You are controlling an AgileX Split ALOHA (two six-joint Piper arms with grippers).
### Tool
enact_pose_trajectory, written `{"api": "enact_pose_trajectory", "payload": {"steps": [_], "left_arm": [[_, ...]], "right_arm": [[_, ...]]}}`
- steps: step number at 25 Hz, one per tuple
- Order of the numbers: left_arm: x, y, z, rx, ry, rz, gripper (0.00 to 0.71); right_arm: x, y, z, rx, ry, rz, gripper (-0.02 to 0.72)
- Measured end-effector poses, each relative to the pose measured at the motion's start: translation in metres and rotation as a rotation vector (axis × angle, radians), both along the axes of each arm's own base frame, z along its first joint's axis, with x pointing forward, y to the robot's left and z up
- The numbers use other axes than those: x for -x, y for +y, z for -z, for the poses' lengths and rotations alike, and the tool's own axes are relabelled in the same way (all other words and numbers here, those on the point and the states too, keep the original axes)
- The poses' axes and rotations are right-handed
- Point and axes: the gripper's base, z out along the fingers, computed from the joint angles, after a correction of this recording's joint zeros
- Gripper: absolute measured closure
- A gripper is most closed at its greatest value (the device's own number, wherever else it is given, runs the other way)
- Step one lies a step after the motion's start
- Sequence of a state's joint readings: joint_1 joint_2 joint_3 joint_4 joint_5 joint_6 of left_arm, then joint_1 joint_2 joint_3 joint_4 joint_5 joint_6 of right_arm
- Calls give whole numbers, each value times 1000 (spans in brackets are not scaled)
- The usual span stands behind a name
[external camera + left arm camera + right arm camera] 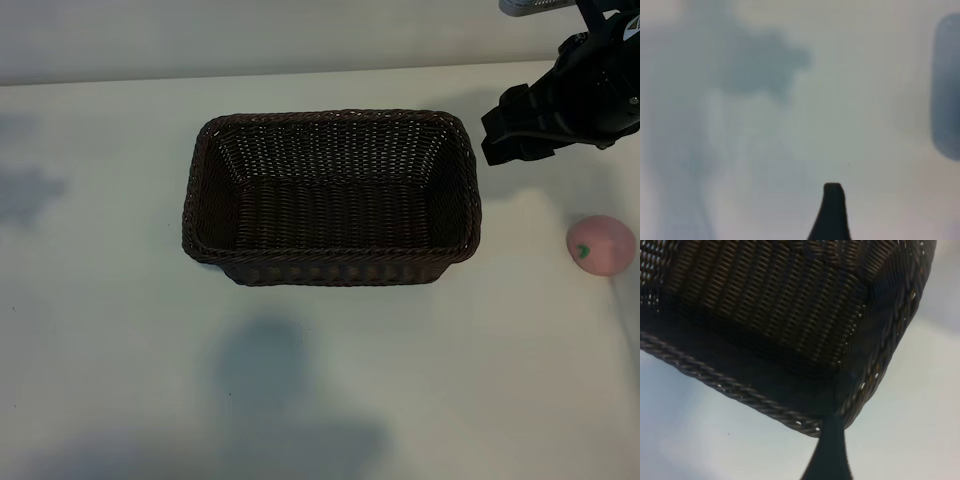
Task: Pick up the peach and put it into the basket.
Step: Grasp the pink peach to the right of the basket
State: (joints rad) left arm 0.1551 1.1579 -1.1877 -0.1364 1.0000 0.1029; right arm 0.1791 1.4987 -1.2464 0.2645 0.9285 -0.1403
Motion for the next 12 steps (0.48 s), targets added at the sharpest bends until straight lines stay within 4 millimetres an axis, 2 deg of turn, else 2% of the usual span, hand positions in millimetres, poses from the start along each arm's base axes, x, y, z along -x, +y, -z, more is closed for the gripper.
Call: {"api": "enact_pose_trajectory", "payload": {"steps": [5, 6, 8, 12], "left_arm": [[67, -11, -38, -39, -225, 19, 107], [89, -15, -43, -49, -284, 19, 108], [115, -19, -41, -62, -348, 22, 110], [156, -24, -17, -97, -393, 31, 111]], "right_arm": [[0, 0, 0, 0, 0, 0, 110], [0, 0, 0, 0, 0, 0, 110], [0, 0, 0, 0, 0, 0, 110], [0, 0, 0, 0, 0, 0, 110]]}}
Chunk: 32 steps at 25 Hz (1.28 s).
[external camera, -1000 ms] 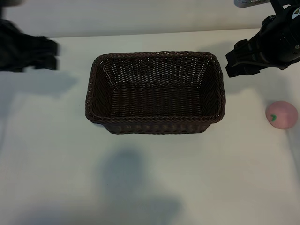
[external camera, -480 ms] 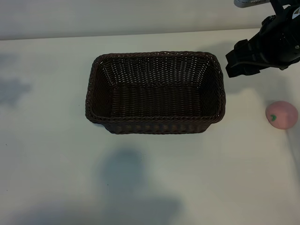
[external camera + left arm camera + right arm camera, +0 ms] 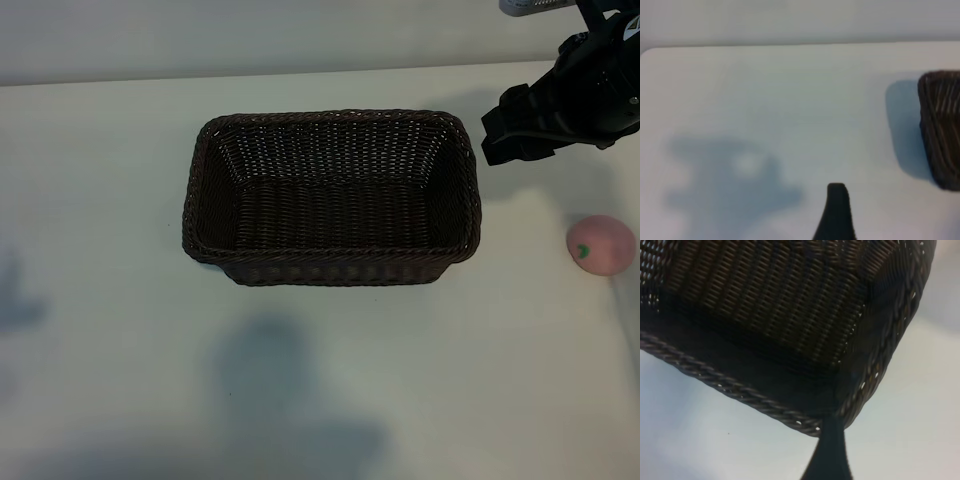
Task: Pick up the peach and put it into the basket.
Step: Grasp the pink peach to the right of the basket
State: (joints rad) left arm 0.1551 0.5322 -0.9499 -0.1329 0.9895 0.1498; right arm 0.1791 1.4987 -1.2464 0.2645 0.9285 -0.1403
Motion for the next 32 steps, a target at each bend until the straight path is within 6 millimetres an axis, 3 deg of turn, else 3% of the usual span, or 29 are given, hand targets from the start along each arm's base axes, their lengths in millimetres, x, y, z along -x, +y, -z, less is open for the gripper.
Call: {"api": "enact_pose_trajectory", "payload": {"steps": [3, 11, 23, 32], "left_arm": [[27, -3, 23, -9, -35, -9, 111], [49, -6, 81, -17, 20, 10, 112], [72, -7, 117, 2, 65, -25, 112], [74, -6, 124, -4, 25, -33, 131]], "right_arm": [[0, 0, 0, 0, 0, 0, 110], [0, 0, 0, 0, 0, 0, 110], [0, 0, 0, 0, 0, 0, 110], [-1, -1, 0, 18, -7, 0, 110]]}}
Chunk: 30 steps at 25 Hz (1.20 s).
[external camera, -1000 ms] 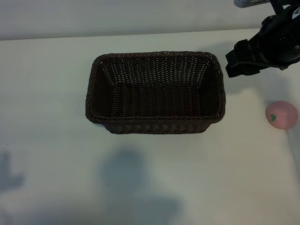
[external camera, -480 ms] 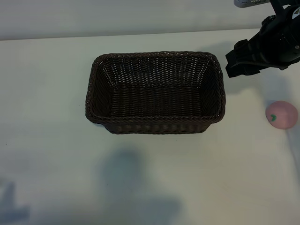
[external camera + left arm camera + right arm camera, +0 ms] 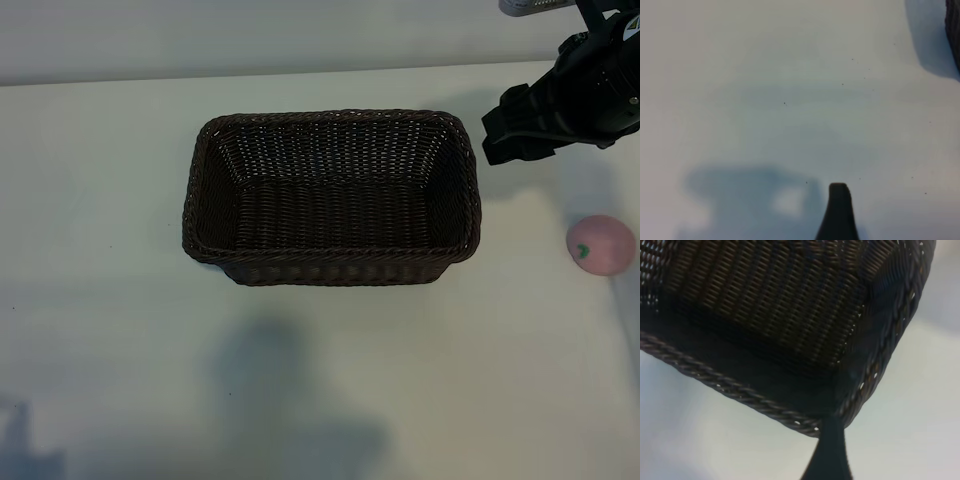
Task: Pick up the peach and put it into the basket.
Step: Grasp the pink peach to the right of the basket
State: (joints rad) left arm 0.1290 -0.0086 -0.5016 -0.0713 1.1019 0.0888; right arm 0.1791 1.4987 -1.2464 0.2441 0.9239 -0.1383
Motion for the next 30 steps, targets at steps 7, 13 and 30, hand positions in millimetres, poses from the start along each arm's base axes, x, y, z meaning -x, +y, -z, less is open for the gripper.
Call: {"api": "enact_pose_trajectory", "payload": {"steps": [7, 13, 30], "left_arm": [[0, 0, 0, -6, -3, 4, 170], [0, 0, 0, -6, -6, 28, 201], [0, 1, 0, -6, -6, 95, 213]], "right_arm": [[-3, -16, 2, 137, -7, 119, 110], [-9, -43, 14, 225, 61, 260, 110], [-45, -100, 101, 185, 298, 419, 110]]}}
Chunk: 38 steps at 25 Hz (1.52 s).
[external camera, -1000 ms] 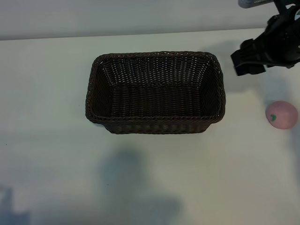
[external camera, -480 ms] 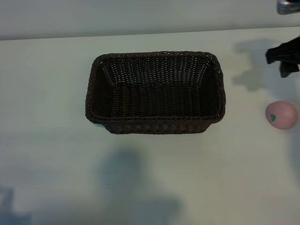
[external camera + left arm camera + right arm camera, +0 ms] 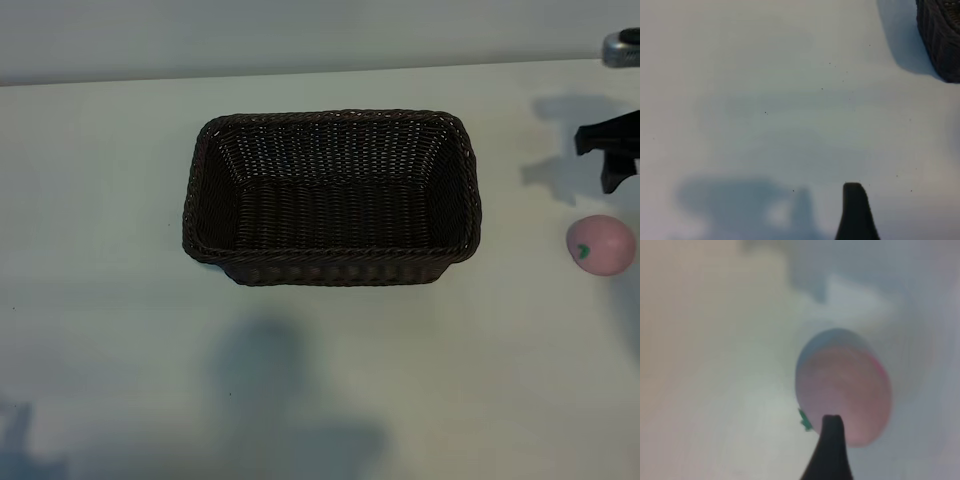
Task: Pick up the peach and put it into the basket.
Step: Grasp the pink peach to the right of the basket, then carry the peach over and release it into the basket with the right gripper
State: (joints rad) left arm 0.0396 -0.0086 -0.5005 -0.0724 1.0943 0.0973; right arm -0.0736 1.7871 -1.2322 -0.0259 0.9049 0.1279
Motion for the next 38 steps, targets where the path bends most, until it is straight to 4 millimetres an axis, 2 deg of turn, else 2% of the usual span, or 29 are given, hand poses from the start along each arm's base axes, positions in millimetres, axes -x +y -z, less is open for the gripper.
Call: {"api": "enact_pose_trajectory", "payload": {"steps": [6, 9, 14, 19, 22, 28, 29, 32, 38], "left_arm": [[0, 0, 0, 0, 0, 0, 214], [0, 0, 0, 0, 0, 0, 214], [0, 0, 0, 0, 0, 0, 214], [0, 0, 0, 0, 0, 0, 214], [0, 0, 0, -1, 0, 1, 214], [0, 0, 0, -1, 0, 1, 214], [0, 0, 0, -1, 0, 1, 214], [0, 0, 0, -1, 0, 1, 214], [0, 0, 0, -1, 0, 1, 214]], "right_arm": [[9, 1, 39, -12, 21, 4, 110], [14, 2, 51, -15, -14, 28, 110], [16, 2, 63, -17, -71, 42, 110], [17, 2, 65, -17, -86, 44, 126], [19, 2, 65, -18, -71, 53, 209], [23, 2, 66, -11, -19, 55, 570], [24, 2, 67, -10, -6, 54, 608], [25, 1, 63, -5, 34, 46, 658], [14, 1, 36, -3, 121, 12, 664]]}}
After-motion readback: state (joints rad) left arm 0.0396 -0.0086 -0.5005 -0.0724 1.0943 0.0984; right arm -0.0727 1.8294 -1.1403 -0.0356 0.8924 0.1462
